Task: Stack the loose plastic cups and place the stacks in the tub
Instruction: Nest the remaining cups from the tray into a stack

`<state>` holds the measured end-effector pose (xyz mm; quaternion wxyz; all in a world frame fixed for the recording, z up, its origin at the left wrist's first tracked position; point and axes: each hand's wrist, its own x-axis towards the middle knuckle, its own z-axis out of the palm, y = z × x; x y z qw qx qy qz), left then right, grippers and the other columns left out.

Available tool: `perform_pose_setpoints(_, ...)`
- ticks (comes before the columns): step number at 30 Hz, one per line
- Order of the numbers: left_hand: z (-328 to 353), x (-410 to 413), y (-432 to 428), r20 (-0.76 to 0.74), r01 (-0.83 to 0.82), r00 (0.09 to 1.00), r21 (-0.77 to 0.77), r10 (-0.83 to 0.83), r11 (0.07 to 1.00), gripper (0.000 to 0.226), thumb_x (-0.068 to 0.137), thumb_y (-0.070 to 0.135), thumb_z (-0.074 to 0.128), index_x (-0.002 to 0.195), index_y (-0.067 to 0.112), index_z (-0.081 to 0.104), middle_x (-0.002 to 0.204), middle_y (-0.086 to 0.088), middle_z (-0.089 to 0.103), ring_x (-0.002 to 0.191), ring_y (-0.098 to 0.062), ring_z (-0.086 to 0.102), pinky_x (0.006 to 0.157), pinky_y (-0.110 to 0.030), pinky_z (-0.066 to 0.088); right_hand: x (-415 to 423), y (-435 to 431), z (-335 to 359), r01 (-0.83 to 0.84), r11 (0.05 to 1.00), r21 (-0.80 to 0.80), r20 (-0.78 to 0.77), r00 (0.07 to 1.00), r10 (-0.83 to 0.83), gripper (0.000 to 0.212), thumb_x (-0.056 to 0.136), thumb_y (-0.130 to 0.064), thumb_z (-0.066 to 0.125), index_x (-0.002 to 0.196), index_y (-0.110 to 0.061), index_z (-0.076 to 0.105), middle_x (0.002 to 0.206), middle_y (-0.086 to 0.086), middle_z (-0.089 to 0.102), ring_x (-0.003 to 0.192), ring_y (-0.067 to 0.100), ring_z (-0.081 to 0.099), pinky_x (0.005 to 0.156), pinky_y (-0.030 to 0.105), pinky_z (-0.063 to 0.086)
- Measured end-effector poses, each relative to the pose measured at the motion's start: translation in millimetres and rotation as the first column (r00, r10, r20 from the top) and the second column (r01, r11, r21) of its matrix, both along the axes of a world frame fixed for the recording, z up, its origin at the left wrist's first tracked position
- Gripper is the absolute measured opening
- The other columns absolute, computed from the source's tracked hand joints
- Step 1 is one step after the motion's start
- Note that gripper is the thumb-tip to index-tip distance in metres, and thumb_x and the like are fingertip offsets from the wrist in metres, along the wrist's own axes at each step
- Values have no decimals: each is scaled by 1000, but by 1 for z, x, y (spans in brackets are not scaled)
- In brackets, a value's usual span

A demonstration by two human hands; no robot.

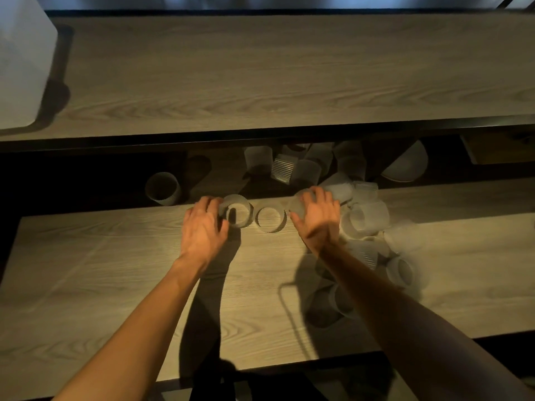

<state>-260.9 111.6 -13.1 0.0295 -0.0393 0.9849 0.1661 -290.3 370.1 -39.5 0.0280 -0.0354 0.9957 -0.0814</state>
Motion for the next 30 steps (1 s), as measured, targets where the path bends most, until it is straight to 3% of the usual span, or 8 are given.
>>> perform_pose_setpoints(4, -3, -9, -19, 12, -105, 994, -54, 106, 993, 64, 92, 27, 68, 148, 15, 40, 153, -16, 36, 141, -32, 37, 117, -46, 33, 10, -11, -16, 30, 954, -298, 23, 999, -24, 55, 89, -53, 66, 127, -13, 59, 145, 11, 48, 132, 29, 47, 104, 46, 47)
perform_pose_setpoints(10, -2, -23, -45, 61, -168, 980, -236, 187, 957, 65, 87, 24, 73, 143, 12, 42, 145, -21, 40, 138, -35, 36, 119, -47, 29, 22, -31, -19, -106, 870, -482, -53, 994, 91, 48, 81, -41, 80, 118, -16, 60, 131, 0, 51, 93, 4, 55, 78, 24, 55)
perform_pose_setpoints(14, -7, -33, -61, 112, -146, 976, -298, 186, 943, 56, 92, 31, 67, 141, 13, 47, 146, -17, 46, 141, -34, 36, 121, -47, 21, 22, -43, -18, -120, 839, -531, 11, 989, 149, 59, 86, -44, 75, 132, -14, 54, 132, -5, 51, 106, 1, 49, 85, -2, 35)
perform_pose_setpoints(16, -11, -37, -66, 82, -140, 982, -282, 170, 949, 48, 92, 28, 67, 136, 13, 54, 138, -15, 56, 136, -32, 44, 119, -46, 24, 21, -49, -13, -111, 819, -564, 55, 984, 172, 59, 92, -42, 70, 139, -14, 49, 133, -9, 49, 111, -2, 46, 84, -7, 30)
perform_pose_setpoints(18, -12, -40, -71, 41, -132, 988, -255, 147, 958, 37, 91, 19, 68, 127, 14, 61, 123, -14, 65, 124, -30, 55, 116, -46, 30, 21, -54, -10, -91, 800, -594, 83, 981, 174, 55, 96, -41, 64, 142, -15, 47, 132, -11, 49, 112, -3, 47, 87, -3, 35)
perform_pose_setpoints(23, -7, -41, -66, 24, -72, 997, -169, 77, 983, 33, 88, 3, 66, 119, 14, 64, 109, -12, 70, 106, -28, 65, 105, -41, 40, 16, -60, -20, -66, 807, -588, -2, 997, 80, 37, 104, -36, 50, 134, -15, 55, 125, 0, 64, 110, 9, 60, 94, 34, 55)
perform_pose_setpoints(27, -5, -35, -63, 92, 21, 996, -52, -16, 998, 30, 92, 11, 66, 120, 20, 60, 111, -7, 67, 93, -23, 67, 84, -35, 56, 21, -68, -22, -174, 799, -576, -25, 980, 196, 38, 105, -37, 47, 133, -13, 59, 124, 1, 66, 108, 10, 62, 92, 33, 55)
perform_pose_setpoints(30, -5, -28, -64, 168, 29, 985, -28, -24, 999, 34, 90, 9, 66, 121, 21, 59, 114, -5, 64, 95, -21, 64, 82, -33, 55, 27, -69, -26, -225, 760, -610, -85, 972, 219, 42, 105, -38, 45, 127, -8, 63, 116, 3, 68, 100, 12, 66, 84, 33, 58)
